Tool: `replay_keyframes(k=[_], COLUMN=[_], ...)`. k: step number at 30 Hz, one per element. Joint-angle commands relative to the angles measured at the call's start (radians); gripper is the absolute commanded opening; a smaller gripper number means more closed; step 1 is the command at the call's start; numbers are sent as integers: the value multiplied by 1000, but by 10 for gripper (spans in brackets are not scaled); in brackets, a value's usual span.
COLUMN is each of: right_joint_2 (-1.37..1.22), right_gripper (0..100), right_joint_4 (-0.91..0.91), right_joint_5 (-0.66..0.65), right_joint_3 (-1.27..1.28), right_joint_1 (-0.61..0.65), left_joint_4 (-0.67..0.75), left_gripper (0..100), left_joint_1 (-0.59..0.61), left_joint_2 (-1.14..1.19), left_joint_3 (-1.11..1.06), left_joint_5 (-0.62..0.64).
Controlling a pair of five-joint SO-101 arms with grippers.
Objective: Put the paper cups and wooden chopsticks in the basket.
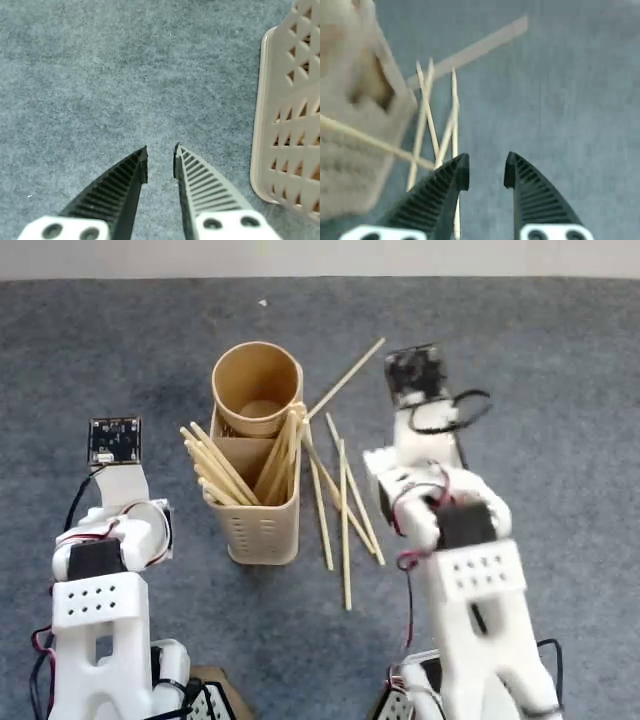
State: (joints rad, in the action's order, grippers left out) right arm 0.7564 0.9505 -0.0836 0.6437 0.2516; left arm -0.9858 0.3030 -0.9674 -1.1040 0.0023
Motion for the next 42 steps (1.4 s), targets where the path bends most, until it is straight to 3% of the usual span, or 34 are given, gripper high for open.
replay_keyframes(k=[1, 6, 12, 25, 29, 36, 42], right_joint_2=[-108, -113, -113, -127, -127, -124, -122], right_gripper=[128, 128, 130, 131, 131, 131, 131], right_joint_4=[-125, -331, -375, -745, -848, -898, -868], right_joint_5=[-43, -38, -34, 130, 152, 147, 146], right_joint_3=[189, 430, 493, 499, 499, 493, 499], right_joint_1=[-4, 76, 226, 232, 177, -73, -101], left_joint_4=[12, 11, 15, 14, 12, 11, 14], left_gripper=[123, 123, 123, 123, 123, 123, 123], left_joint_1=[-15, -15, -10, -15, -15, -15, -15], left_joint_2=[-13, -13, -13, -13, -13, -13, -13], left_joint_3=[7, 7, 7, 7, 7, 7, 7], left_joint_5=[-8, -8, -8, -8, -8, -8, -8])
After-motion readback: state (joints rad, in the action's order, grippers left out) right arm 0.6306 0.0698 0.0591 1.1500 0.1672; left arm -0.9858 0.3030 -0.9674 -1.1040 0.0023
